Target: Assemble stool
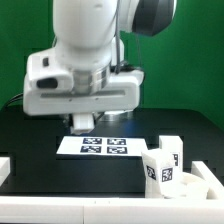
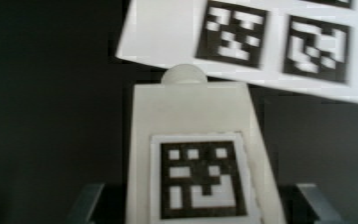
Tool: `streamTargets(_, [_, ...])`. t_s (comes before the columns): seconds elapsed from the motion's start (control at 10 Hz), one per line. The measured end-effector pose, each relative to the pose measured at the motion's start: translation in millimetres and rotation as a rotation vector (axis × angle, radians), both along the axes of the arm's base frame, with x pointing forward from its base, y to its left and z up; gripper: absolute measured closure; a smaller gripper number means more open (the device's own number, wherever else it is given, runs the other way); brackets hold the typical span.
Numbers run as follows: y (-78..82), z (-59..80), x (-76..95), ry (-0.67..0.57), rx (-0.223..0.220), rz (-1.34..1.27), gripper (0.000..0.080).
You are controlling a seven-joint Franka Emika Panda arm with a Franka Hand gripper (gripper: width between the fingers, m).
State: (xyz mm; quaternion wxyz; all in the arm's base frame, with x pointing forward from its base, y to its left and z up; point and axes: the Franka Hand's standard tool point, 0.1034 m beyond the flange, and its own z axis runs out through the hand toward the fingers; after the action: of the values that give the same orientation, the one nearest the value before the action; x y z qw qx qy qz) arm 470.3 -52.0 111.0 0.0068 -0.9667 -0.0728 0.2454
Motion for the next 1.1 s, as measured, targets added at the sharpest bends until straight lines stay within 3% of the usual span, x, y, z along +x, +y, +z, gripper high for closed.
streamTargets(0.1, [17.9, 24.7, 21.7, -0.081, 0.022, 0.003, 0.0471])
streamTargets(0.3, [47.0, 49.8, 56.6, -0.222, 0.01, 0.033, 0.0471])
streamTargets(0.5, [42.6, 46.0, 55.0, -0.34, 0.018, 0.029, 0.0471])
streamTargets(0.7, [45.3, 49.6, 64.0, -0.478, 0.018, 0.017, 0.0471])
streamTargets(0.9, [79.5, 60.8, 86.1, -0.627, 0.043, -0.013, 0.0471])
streamTargets(1.1, [131.2, 61.0, 116.1, -0.751, 0.044, -0.087, 0.0471])
